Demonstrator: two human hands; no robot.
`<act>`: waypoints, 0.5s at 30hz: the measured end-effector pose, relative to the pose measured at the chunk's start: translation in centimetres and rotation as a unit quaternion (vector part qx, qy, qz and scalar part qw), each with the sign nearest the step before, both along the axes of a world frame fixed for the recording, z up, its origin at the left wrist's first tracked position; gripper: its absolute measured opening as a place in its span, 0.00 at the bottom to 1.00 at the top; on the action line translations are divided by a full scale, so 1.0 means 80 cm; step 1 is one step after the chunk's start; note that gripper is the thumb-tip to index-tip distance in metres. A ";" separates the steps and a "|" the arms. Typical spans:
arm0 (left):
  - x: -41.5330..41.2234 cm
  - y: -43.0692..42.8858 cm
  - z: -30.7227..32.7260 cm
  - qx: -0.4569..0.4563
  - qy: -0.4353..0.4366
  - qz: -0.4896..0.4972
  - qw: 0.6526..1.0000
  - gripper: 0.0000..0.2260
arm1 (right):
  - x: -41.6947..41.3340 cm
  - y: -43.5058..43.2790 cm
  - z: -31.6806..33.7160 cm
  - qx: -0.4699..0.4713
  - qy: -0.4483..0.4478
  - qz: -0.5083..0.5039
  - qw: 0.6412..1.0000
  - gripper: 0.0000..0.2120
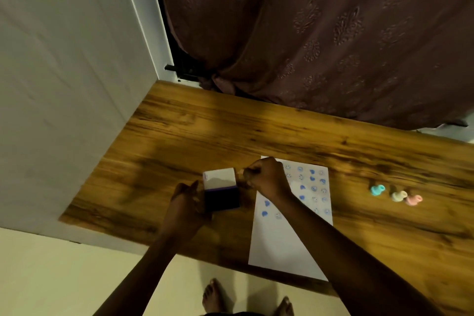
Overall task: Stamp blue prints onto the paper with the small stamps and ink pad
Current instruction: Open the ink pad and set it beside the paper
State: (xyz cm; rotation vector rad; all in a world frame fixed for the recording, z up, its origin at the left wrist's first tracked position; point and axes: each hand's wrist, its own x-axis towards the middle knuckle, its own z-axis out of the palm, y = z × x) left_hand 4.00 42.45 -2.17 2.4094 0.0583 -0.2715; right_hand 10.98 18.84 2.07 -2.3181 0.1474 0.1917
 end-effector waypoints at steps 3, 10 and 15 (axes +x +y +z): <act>-0.003 -0.020 0.020 -0.020 -0.019 0.017 0.999 0.38 | -0.016 -0.040 0.026 0.040 -0.037 -0.011 0.998 0.11; -0.005 -0.132 0.052 -0.057 -0.050 -0.024 0.997 0.21 | -0.068 -0.159 0.061 0.098 -0.072 -0.080 0.989 0.05; -0.004 -0.225 0.050 -0.069 -0.040 -0.033 0.996 0.28 | -0.099 -0.243 0.058 0.047 -0.080 -0.103 0.990 0.04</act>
